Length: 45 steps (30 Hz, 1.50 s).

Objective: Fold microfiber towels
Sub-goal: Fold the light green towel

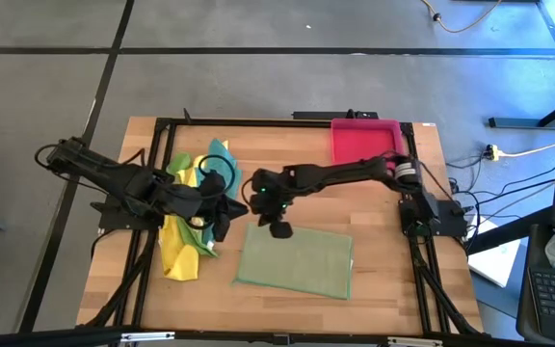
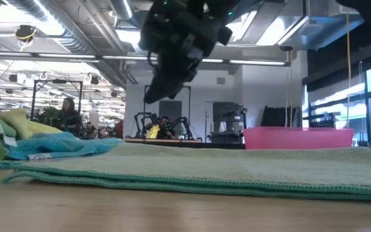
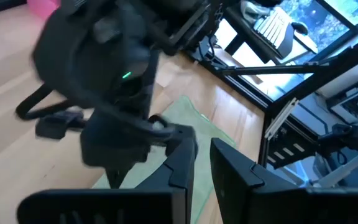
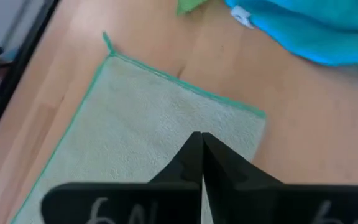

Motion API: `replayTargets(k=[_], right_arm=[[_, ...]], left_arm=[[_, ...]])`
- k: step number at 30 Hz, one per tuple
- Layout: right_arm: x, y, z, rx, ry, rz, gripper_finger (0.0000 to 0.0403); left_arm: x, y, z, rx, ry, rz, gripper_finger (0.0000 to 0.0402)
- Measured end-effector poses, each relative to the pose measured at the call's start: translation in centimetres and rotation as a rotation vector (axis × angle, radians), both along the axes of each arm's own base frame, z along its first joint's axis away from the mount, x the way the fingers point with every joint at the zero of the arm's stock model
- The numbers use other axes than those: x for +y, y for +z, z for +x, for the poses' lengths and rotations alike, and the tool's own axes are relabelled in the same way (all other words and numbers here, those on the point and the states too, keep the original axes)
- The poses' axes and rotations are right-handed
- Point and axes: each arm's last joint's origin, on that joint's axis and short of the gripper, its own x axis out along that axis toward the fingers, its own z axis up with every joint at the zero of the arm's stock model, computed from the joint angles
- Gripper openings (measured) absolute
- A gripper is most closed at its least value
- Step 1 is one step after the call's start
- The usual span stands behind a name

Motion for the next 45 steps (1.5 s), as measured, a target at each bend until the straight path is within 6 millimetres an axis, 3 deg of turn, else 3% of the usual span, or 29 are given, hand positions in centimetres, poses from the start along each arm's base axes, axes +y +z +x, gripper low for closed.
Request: replayTargets(k=[11, 22, 26, 37, 45], right_arm=[[0.3, -3.9, 1.7, -0.009, 0.144, -0.005, 0.0005], [0.3, -7.2, 2.4, 0.000, 0.162, 0.018, 0.0005], [-0.3, -7.4, 2.4, 0.008, 0.129, -0.028, 0.0006], [-6.7, -7.3, 1.5, 0.120, -0.157, -0.175, 0.0006], [-11.1, -7.7, -1.0, 0.354, -0.370, -0.154, 0.0005]], left_arm=[[-0.1, 0.1, 0.0, -0.005, -0.002, -0.003, 0.0044], [-0.1, 0.4, 0.2, -0.047, 0.003, -0.023, 0.0044], [-0.1, 0.4, 0.2, -0.048, 0.007, -0.021, 0.0044], [-0.1, 0.4, 0.2, -0.042, 0.007, -0.016, 0.0044], [-0.1, 0.3, 0.1, -0.034, 0.004, -0.007, 0.0044]])
